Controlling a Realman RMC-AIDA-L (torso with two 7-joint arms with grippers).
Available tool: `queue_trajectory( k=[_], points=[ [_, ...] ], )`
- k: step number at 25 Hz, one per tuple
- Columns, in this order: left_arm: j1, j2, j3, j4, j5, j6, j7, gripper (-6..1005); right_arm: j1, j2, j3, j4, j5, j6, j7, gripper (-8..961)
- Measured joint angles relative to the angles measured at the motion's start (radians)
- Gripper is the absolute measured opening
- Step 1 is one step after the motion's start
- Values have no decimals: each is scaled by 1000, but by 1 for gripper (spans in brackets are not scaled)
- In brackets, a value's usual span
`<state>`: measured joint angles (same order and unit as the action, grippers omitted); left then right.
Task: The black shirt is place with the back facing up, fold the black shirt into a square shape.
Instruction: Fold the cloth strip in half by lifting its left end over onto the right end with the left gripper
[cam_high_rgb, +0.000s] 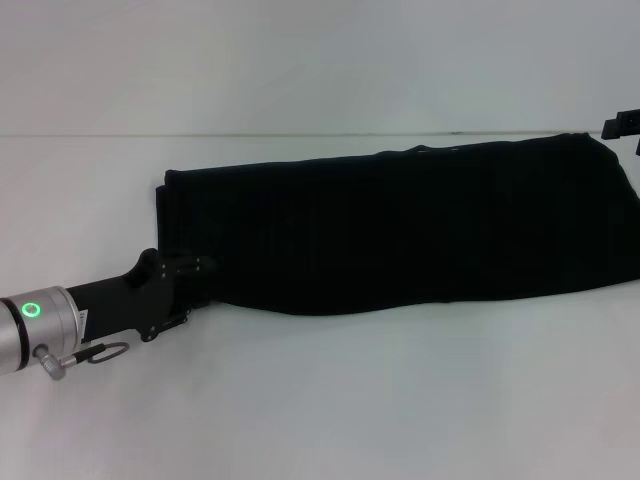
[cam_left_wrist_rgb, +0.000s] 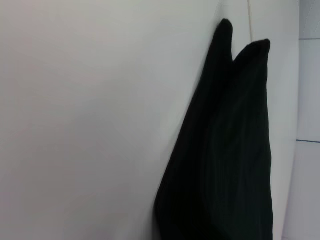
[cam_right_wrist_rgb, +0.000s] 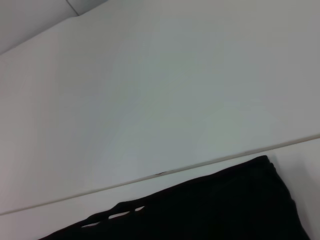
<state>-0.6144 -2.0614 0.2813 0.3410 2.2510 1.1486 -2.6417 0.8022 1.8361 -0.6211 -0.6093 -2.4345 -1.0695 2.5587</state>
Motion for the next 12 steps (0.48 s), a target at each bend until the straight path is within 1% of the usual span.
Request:
queue_trajectory(
  k=[12],
  points=[
    [8, 1, 3, -2, 1, -31, -11, 510, -2, 0, 9, -6, 0, -14, 0, 640]
  ],
)
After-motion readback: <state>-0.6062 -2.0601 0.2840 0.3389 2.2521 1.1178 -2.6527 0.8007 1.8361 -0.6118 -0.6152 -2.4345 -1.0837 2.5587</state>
